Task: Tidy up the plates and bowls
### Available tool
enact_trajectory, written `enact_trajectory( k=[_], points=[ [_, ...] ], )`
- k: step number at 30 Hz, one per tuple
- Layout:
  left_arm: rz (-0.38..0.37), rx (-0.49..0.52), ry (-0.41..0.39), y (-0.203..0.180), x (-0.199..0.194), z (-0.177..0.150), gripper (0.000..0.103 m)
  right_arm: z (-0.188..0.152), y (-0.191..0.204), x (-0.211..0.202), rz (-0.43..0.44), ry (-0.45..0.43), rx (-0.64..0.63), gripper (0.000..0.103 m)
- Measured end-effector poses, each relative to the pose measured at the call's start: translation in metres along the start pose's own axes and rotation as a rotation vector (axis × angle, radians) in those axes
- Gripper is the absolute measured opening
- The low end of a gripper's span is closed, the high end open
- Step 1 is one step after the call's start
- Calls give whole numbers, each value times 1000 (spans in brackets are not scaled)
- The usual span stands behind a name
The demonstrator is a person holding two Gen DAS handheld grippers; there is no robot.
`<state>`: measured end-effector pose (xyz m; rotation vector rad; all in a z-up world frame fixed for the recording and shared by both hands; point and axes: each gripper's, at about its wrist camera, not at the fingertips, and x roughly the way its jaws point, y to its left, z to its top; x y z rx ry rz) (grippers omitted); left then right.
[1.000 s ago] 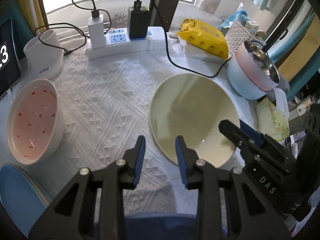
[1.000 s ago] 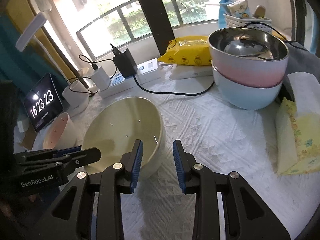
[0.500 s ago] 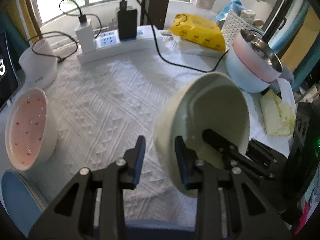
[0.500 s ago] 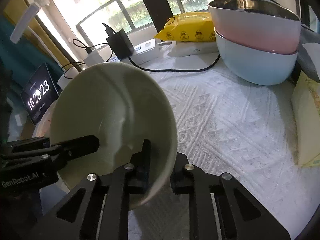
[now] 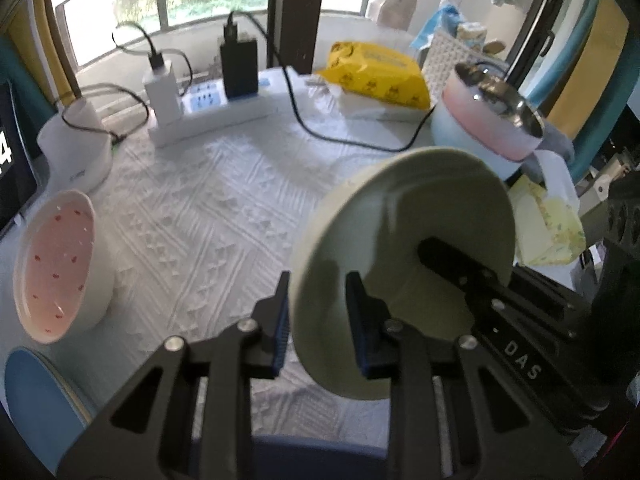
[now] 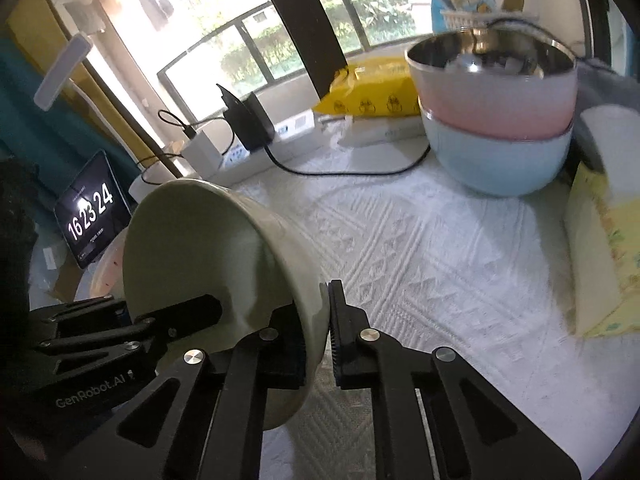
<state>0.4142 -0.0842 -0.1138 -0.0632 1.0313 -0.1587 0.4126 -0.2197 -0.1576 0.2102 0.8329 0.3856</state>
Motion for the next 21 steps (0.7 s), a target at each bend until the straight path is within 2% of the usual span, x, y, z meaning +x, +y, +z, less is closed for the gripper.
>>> enact_trajectory(
  k=[10, 21],
  points=[
    [-36, 31, -109, -12, -35, -1, 26, 9, 6, -35, -7, -85, -5, 10],
    [-32, 61, -199, -17, -75, -9, 26, 11, 23, -71, 1, -141, -28, 10]
  ],
)
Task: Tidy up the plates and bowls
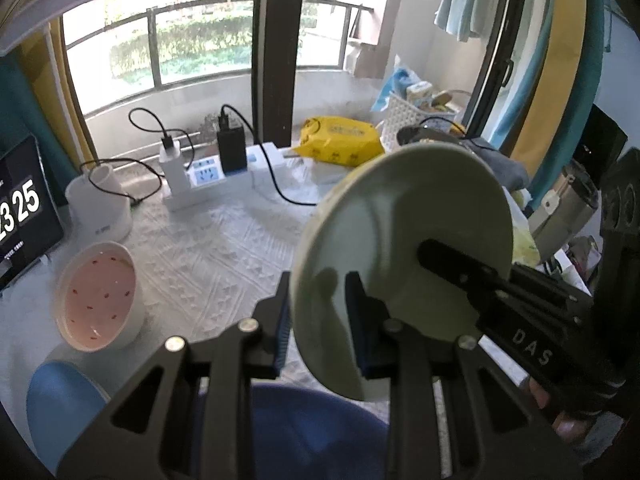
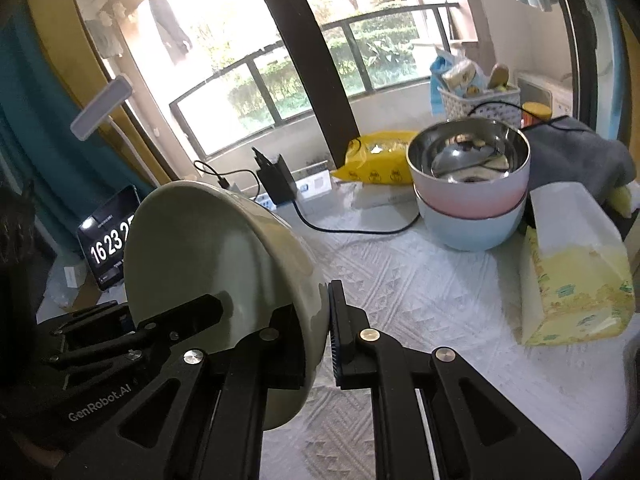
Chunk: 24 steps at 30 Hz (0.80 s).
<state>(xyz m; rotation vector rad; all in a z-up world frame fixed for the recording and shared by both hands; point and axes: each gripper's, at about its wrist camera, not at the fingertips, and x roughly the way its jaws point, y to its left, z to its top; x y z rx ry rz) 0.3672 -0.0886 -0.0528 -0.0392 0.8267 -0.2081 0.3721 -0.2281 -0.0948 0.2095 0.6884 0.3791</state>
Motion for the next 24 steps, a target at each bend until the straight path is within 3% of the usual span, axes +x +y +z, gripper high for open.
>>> enact_trajectory(
  k=[24],
  points=[
    [-16, -27, -58, 14, -55, -22, 26, -13, 39, -38, 16, -7, -28, 11]
  ],
)
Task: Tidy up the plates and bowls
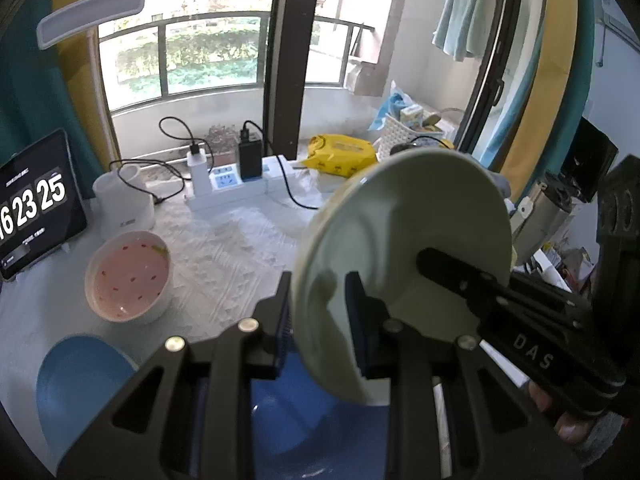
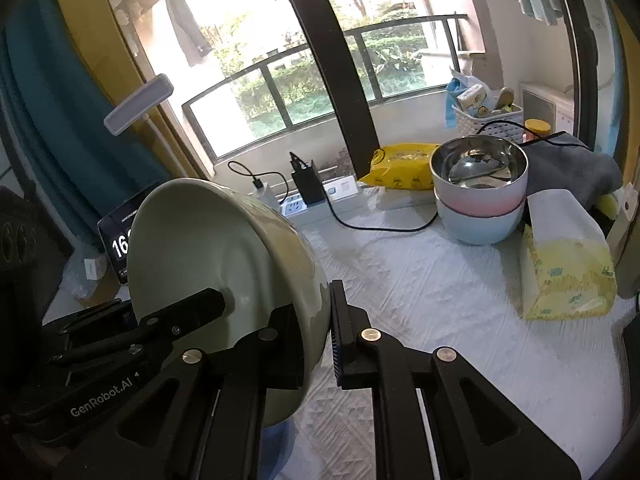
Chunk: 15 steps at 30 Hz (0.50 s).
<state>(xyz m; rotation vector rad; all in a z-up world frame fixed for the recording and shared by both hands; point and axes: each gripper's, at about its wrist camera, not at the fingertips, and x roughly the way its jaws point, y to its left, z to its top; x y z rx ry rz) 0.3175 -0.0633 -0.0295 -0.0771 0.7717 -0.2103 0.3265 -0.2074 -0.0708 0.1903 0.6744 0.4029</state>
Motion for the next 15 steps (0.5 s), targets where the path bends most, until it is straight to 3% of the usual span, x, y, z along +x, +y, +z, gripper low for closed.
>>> enact_trajectory(
  k=[15],
  points=[
    [4, -30, -1, 19, -27, -30, 26, -23, 33, -9, 4, 36, -22, 11]
  ],
)
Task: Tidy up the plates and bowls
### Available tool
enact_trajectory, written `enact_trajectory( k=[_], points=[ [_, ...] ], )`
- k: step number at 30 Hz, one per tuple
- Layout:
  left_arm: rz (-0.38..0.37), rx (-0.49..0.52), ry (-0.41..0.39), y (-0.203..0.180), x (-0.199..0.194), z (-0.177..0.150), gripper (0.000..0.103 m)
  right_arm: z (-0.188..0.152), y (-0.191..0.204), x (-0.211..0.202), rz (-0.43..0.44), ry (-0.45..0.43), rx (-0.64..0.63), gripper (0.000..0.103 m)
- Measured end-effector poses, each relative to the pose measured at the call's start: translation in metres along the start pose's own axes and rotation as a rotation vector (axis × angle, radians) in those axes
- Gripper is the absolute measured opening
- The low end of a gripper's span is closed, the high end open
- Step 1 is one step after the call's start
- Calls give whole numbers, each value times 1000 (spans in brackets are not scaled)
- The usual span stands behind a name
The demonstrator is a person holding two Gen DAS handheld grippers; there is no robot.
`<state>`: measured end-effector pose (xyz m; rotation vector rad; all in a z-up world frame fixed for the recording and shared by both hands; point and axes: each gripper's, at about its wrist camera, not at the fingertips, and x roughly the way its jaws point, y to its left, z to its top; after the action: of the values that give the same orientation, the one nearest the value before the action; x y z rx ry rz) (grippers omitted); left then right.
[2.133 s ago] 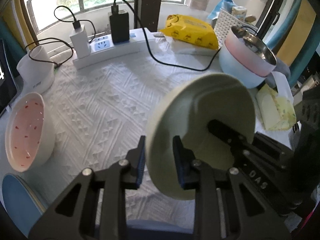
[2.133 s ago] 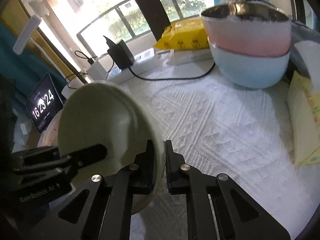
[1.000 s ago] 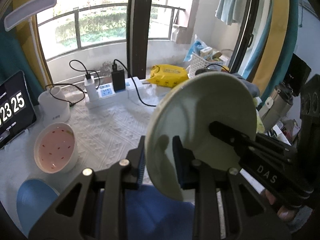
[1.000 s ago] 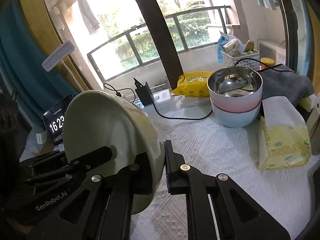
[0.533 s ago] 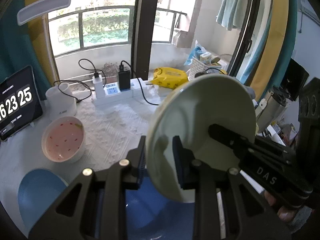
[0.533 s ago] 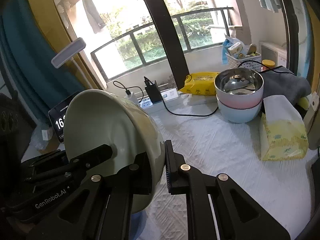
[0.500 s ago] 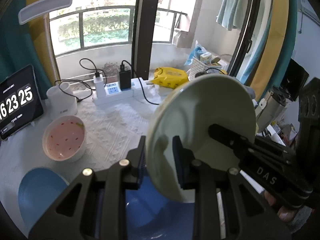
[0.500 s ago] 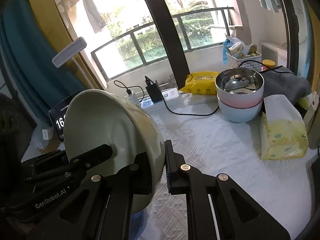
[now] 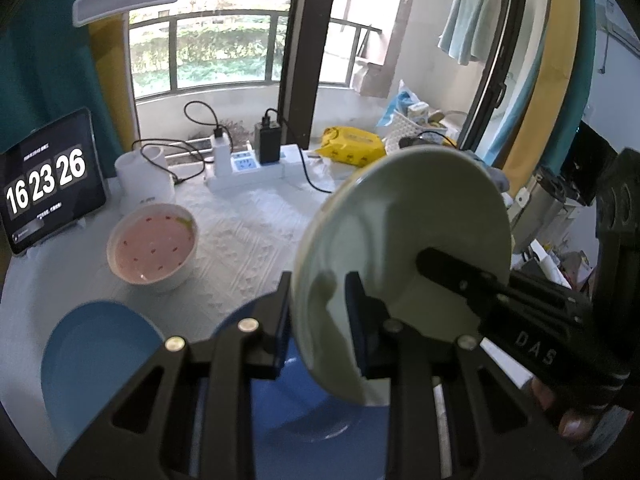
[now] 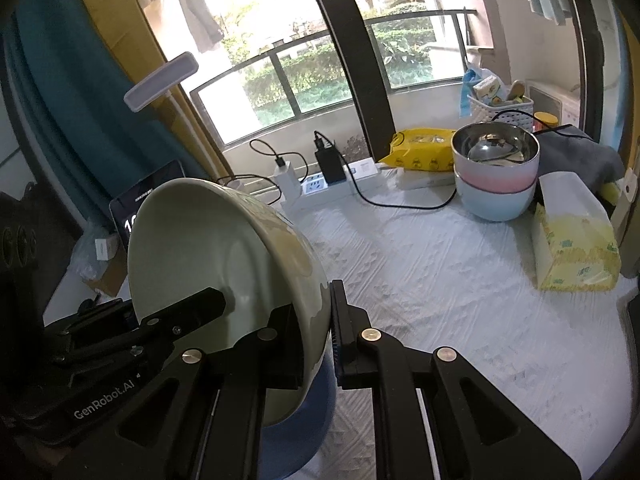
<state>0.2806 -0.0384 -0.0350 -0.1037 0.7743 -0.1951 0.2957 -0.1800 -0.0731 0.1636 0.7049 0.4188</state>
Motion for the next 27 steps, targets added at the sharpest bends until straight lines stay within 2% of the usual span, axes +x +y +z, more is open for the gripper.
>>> enact_trajectory(
  k=[27],
  points=[
    [37, -75, 78, 31, 4, -65, 26, -54, 27, 24, -5, 146, -15, 11]
  ],
)
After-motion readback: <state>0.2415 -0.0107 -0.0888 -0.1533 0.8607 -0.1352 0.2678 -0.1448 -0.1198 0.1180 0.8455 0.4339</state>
